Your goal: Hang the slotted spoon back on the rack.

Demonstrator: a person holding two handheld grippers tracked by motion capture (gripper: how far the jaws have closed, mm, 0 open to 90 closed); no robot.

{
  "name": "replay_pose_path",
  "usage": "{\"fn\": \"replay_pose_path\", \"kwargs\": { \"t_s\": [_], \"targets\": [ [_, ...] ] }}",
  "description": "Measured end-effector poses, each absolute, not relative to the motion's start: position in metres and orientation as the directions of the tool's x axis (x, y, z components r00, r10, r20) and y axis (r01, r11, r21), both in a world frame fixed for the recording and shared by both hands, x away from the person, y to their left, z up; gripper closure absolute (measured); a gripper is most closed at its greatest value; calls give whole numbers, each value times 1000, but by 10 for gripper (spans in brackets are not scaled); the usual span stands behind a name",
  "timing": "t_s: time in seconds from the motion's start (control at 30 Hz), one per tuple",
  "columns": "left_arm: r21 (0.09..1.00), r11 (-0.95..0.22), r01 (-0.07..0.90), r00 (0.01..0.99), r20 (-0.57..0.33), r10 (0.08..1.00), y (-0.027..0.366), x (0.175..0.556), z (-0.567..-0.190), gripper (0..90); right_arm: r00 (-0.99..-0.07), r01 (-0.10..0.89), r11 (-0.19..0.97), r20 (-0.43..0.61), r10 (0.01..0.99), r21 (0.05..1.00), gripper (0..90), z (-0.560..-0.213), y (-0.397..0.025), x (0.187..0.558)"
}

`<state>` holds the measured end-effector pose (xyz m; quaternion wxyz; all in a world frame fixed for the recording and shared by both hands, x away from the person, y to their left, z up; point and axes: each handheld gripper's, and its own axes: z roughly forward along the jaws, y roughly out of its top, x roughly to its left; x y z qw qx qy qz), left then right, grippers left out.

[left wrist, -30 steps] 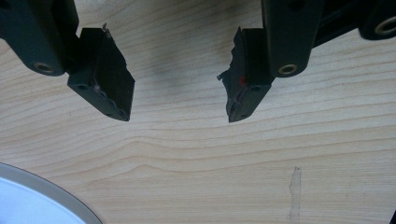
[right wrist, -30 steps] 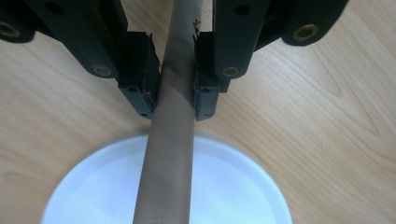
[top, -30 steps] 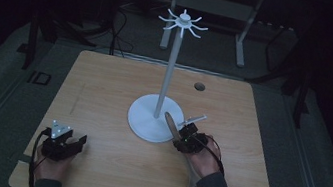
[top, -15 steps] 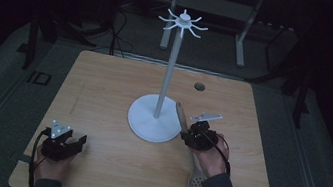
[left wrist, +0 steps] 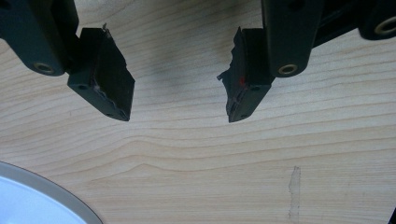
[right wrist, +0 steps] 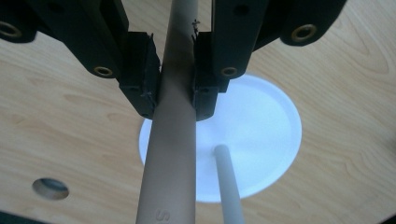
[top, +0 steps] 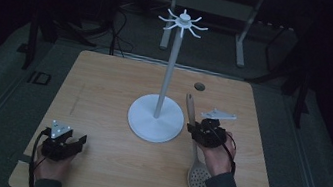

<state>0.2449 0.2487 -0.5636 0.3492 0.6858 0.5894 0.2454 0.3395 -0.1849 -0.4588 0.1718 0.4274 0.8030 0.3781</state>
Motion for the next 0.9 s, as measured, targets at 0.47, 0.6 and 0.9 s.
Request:
{"fn": "replay_pose_path", "kwargs": {
  "t_s": [0.47,0.6,0.9],
  "targets": [
    [769,-60,636,184,-75,980,249,245,-563,421,-586,469,304,34,810,829,733,-441,-189,334],
    [769,-60,636,183,-76,980,249,245,-563,421,-589,449,298,28,808,843,733,-438,-189,333],
    [769,-61,637,184,-74,980,248,245,-564,421,-590,406,273,22,807,872,733,-427,-190,333]
  ]
}}
